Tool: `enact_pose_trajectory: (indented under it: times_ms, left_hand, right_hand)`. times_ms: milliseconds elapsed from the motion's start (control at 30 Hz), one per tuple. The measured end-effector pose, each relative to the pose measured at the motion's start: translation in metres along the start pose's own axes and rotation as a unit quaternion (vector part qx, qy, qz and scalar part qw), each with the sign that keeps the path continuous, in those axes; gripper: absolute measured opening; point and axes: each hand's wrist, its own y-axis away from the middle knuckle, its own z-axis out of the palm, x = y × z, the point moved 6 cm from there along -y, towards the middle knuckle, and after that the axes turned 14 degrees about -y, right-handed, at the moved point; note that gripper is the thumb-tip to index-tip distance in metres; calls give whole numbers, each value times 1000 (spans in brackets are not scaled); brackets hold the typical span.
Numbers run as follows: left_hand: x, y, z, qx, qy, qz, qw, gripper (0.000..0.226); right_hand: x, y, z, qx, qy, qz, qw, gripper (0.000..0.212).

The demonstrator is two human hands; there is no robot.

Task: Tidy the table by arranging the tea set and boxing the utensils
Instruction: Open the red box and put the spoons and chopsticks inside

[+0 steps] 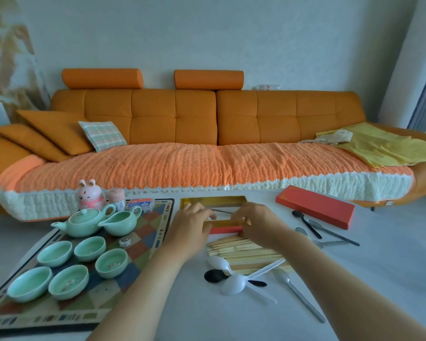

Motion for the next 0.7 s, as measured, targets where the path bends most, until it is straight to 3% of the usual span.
enact_pose_trajectory:
  times_ms: [100, 233, 367, 533, 700]
  left_hand:
    - [21, 5, 4, -63, 59, 10, 996, 18]
    - [46, 15, 16, -140, 54, 37, 988, 29]
    - [60, 17, 22, -152, 49, 49, 986, 35]
    - [59, 17, 28, -167, 64, 35, 983, 27]
    - [50, 14, 30, -160, 86, -16, 983, 25]
  right_hand:
    - [-1, 14, -1, -29, 34, 9, 999, 34]
    - [6, 29, 5, -61, 86, 39, 994, 31]
    - [5, 33, 11, -70, 150, 22, 986, 22]
    - [-3, 26, 20, -55, 186, -22, 981, 16]
    - [-7, 19, 29, -58, 147, -18, 987, 16]
